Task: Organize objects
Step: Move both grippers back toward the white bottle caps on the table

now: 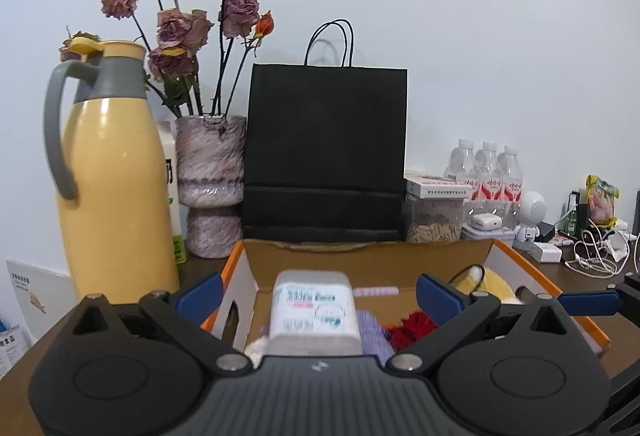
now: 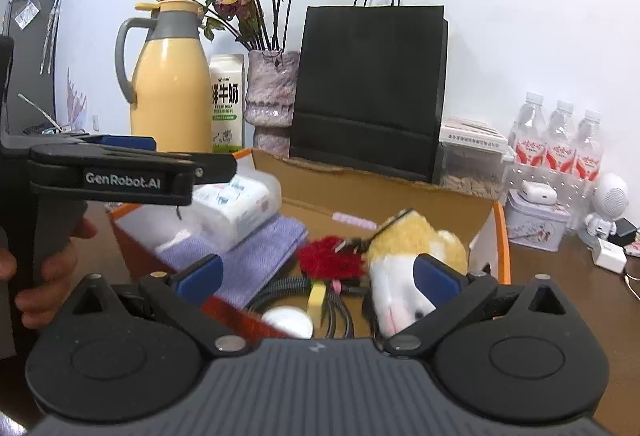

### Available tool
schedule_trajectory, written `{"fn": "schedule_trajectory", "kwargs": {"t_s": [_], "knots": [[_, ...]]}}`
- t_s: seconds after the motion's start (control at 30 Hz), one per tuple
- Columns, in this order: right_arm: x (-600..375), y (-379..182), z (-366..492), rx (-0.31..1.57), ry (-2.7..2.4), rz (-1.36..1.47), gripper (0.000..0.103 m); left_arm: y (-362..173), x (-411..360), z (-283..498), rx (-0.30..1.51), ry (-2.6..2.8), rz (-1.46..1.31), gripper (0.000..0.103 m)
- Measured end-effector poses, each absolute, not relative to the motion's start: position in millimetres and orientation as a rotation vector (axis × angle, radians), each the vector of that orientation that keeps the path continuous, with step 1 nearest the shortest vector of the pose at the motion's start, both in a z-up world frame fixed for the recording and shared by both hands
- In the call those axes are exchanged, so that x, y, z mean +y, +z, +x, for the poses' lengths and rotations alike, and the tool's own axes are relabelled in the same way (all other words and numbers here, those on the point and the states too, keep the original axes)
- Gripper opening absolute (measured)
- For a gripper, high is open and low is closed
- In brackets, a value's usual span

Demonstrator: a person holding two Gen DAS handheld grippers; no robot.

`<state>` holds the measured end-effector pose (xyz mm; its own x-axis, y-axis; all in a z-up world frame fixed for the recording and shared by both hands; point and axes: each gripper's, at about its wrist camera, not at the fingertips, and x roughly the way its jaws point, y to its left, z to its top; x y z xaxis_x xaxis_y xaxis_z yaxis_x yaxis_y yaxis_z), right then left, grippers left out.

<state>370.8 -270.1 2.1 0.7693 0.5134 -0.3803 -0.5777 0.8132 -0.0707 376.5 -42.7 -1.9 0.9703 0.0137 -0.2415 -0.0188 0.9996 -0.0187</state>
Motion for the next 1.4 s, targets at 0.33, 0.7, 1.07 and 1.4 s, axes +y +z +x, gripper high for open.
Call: {"fn": "schedule_trajectory", "kwargs": {"t_s": [0.33, 0.7, 1.07, 1.4], "knots": [[-282, -11, 330, 0.372, 0.564, -0.225, 0.103, -13, -46, 336, 0.298, 0.041, 0.001, 0.103], [-301, -22, 292, 0.395, 0.536, -0.218, 0.103, -27, -55, 301, 0.382, 0.023, 0.029, 0.103], [-304, -37, 281, 0.515, 0.546, -0.22, 0.103, -47, -54, 296, 0.583, -0.019, -0.01, 0.103], [-304, -42, 283, 0.586, 0.544, -0.202, 0.085, -59, -77, 291, 0.674, -0.128, 0.053, 0.101]]}}
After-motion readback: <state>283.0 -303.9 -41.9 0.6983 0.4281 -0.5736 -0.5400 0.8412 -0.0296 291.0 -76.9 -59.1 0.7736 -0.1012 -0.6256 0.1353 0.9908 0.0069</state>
